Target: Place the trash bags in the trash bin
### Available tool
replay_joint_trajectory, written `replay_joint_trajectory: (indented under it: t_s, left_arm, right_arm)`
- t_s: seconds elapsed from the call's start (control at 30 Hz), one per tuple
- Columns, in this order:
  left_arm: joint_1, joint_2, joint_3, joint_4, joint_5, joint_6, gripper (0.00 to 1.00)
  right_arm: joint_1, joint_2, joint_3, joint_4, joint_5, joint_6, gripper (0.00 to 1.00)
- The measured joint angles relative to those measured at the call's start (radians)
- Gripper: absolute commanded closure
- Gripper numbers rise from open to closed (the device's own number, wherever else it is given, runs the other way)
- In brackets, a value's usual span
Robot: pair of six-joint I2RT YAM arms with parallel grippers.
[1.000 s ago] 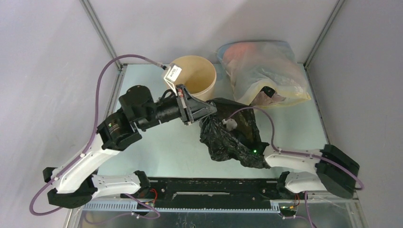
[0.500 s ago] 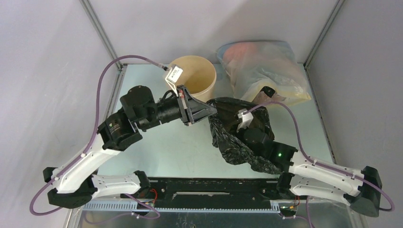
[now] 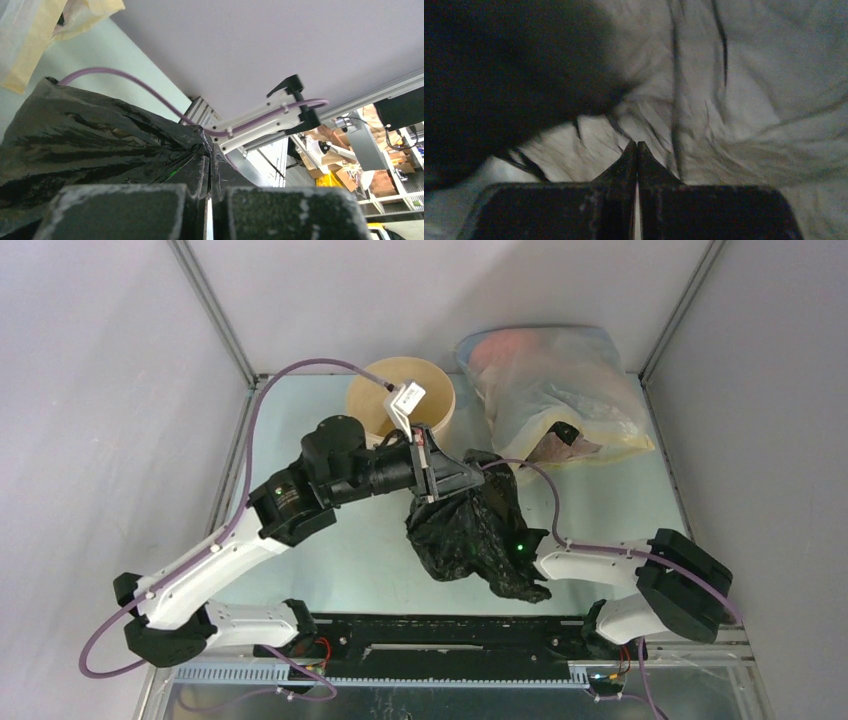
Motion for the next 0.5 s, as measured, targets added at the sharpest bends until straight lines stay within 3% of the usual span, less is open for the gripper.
replay_joint_trajectory:
  t_s: [0.5]
  left_arm:
    - [0.0, -0.158, 0.098, -0.039, -0.059, 0.028, 1.0]
  right_arm:
    - [-0.03, -0.062, 0.0, -0.076, 0.043, 0.043, 1.0]
